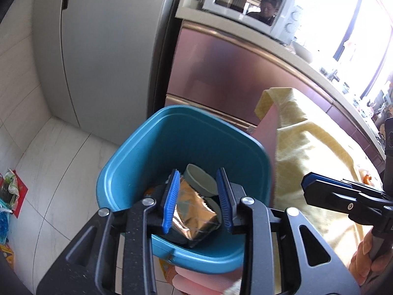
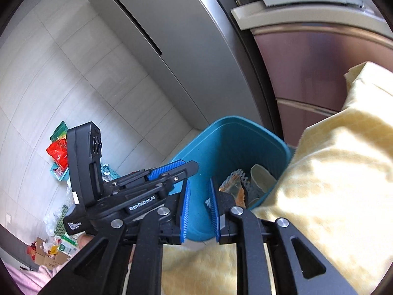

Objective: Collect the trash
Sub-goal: 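Move left gripper to second orange peel while right gripper approaches white tissue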

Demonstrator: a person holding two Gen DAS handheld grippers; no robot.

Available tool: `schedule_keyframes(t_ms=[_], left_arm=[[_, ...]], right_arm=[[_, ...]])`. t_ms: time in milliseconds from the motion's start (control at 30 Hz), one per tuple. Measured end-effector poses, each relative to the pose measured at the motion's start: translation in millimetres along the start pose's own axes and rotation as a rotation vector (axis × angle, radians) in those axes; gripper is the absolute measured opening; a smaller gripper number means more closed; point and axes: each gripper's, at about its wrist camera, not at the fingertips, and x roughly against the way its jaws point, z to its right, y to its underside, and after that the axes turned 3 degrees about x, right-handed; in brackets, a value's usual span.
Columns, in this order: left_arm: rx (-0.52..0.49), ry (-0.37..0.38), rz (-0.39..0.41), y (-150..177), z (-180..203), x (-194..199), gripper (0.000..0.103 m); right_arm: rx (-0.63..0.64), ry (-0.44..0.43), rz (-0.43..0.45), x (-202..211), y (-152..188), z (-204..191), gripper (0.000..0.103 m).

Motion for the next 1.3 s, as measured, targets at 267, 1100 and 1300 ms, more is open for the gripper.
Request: schedule_keyframes(t_ms=[267, 1100, 1300], left_arm=[[-0.092, 0.089, 0.060, 5.8, 45.2, 33.0, 0.039], [-0.457, 0.394, -0.042, 70.4, 281.6, 20.7, 0.042], [-0.494, 0.407, -0.064, 74.3, 310.9, 9.5, 0.042]], right_arm=[[0.058, 0.057, 0.102, 65.7, 13.7, -0.2, 0.029], [-0.199, 0.561, 0.303, 259.3, 59.6, 164.1, 0.047], [-0.266, 0.611, 0.249, 264.4, 59.6, 212.7, 0.057]])
